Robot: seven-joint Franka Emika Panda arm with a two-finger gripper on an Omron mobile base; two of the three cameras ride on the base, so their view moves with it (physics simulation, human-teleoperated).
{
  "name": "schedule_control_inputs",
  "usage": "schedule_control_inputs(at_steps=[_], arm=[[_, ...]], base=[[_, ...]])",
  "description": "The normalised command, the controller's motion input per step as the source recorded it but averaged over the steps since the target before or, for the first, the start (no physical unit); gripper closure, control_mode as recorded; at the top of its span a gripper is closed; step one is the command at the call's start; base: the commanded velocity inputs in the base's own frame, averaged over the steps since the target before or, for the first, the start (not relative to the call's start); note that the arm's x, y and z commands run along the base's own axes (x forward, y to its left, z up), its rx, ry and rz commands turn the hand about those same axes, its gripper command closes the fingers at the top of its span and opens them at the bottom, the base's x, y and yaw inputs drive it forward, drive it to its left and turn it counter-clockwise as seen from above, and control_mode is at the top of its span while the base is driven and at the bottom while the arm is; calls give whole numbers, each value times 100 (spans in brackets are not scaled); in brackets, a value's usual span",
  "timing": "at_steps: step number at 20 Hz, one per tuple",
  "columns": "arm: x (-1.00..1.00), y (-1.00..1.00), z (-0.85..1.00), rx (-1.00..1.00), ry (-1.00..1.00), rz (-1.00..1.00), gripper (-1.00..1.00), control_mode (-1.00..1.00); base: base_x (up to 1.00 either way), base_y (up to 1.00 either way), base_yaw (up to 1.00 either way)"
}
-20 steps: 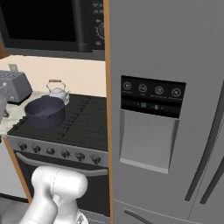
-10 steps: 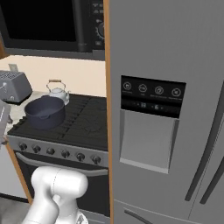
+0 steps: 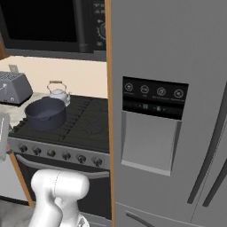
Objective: Pick the kettle from the cabinet and place it on a stove burner. Then pick the pot from the counter and place it on another stove burner. Finally, turn both burners on.
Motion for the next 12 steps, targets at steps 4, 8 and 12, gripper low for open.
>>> schedule_control_inputs(at_steps=[4,8,12], arm=[[0,1,-25,-17,-6,8,-100,-100],[0,8,-25,-18,-5,7,-100,-100],[0,5,-24,-17,-5,8,-100,-100]], base=[[0,0,0],[0,0,0],[0,0,0]])
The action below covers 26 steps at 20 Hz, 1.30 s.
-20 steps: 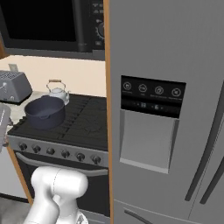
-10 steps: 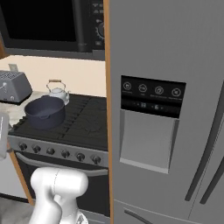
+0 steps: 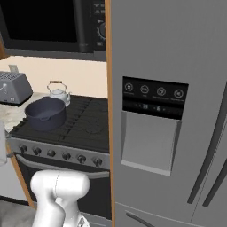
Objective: Pick the kettle from the cabinet and place it on a stove burner. Then pick the pot from the counter and place it on another stove burner. Finally, turn both burners on.
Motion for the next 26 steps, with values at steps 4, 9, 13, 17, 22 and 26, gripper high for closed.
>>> schedule_control_inputs(at_steps=[4,9,13,17,22,26], arm=[[0,1,-29,-16,-6,9,-100,-100],[0,0,-30,-15,-5,9,-100,-100],[0,0,-28,-11,0,4,-100,-100],[5,0,-29,-3,0,5,-100,-100],[8,0,-23,0,0,7,-100,-100],[9,3,-31,-2,-3,11,-100,-100]], base=[[0,0,0],[0,0,0],[0,0,0],[0,0,0],[0,0,0],[0,0,0]])
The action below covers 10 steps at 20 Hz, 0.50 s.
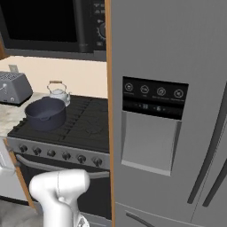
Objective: Pick the kettle from the cabinet and place it on a stove burner. Then pick the pot from the counter and place it on another stove burner. Finally, turn both burners on.
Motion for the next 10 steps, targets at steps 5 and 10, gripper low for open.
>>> schedule_control_inputs(at_steps=[5,10], arm=[[8,7,-29,-5,-7,12,-100,-100],[2,12,-16,-5,-14,13,-100,-100]], base=[[0,0,0],[0,0,0]])
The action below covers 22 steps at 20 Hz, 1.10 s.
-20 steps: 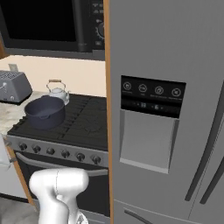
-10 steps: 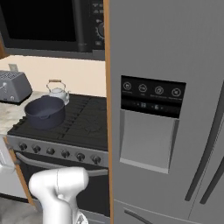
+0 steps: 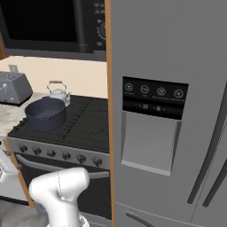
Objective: Pick the kettle from the cabinet and place it on a stove burner. Then pick the pot from the counter and place it on another stove burner. Finally, turn both burners on.
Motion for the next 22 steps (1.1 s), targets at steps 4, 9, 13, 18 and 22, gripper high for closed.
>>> schedule_control_inputs(at_steps=[4,9,13,18,22], arm=[[0,6,-3,-5,-14,10,-100,-100],[6,0,0,-6,-8,4,-100,-100],[22,1,-3,-5,-5,1,-100,-100],[27,22,-12,-6,-1,0,-100,-100],[20,27,-20,-7,0,0,-100,-100]], base=[[0,0,0],[0,0,0],[0,0,0],[0,0,0],[0,0,0]])
